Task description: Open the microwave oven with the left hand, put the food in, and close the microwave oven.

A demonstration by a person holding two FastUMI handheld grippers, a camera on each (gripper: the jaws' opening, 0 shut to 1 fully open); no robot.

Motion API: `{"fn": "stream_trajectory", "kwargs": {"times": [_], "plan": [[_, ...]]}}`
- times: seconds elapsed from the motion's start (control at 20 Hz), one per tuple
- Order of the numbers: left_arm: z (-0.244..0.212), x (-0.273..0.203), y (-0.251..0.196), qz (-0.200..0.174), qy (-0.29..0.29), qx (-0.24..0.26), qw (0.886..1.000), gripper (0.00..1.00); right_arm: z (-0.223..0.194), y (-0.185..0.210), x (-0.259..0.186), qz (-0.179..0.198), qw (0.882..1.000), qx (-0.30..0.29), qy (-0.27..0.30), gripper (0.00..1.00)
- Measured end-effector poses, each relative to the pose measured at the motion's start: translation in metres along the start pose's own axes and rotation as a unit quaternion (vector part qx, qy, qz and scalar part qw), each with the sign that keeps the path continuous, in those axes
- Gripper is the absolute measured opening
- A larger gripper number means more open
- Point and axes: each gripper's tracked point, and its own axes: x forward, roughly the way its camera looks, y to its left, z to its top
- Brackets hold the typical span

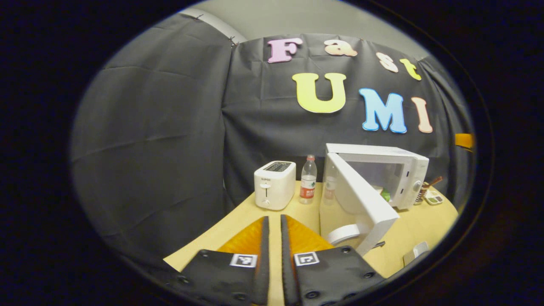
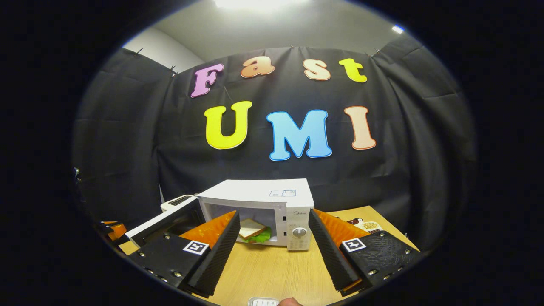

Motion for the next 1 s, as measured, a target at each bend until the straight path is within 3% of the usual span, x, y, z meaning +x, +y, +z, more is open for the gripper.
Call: {"fn": "stream_trajectory", "kwargs": {"times": [0.1, 0.2, 0.5, 0.6, 0.65, 0.7, 1.0], "plan": [[-0.007, 0.001, -0.009, -0.005, 0.008, -0.001, 1.000, 0.12, 0.000, -0.012, -0.007, -0.006, 1.000, -0.007, 0.000, 0.98], [-0.013, 0.002, -0.014, 0.001, 0.014, 0.005, 1.000, 0.07, 0.000, -0.023, -0.013, -0.010, 1.000, -0.003, -0.001, 0.98], [-0.025, -0.011, -0.045, -0.012, 0.030, 0.022, 0.999, 0.07, 0.001, -0.056, -0.029, -0.022, 1.000, -0.004, 0.000, 0.98], [-0.025, -0.011, -0.052, -0.018, 0.031, 0.023, 0.999, 0.07, 0.003, -0.061, -0.035, -0.018, 1.000, -0.004, -0.003, 0.98], [-0.024, -0.012, -0.058, -0.022, 0.034, 0.022, 0.999, 0.07, 0.004, -0.064, -0.038, -0.016, 1.000, -0.004, -0.004, 0.93], [-0.025, -0.013, -0.063, -0.024, 0.037, 0.024, 0.999, 0.07, 0.003, -0.065, -0.041, -0.013, 1.000, -0.005, -0.006, 0.98], [-0.012, -0.024, -0.105, -0.040, 0.032, 0.031, 0.998, 0.07, -0.009, -0.076, -0.060, 0.012, 1.000, -0.017, -0.002, 0.98]]}}
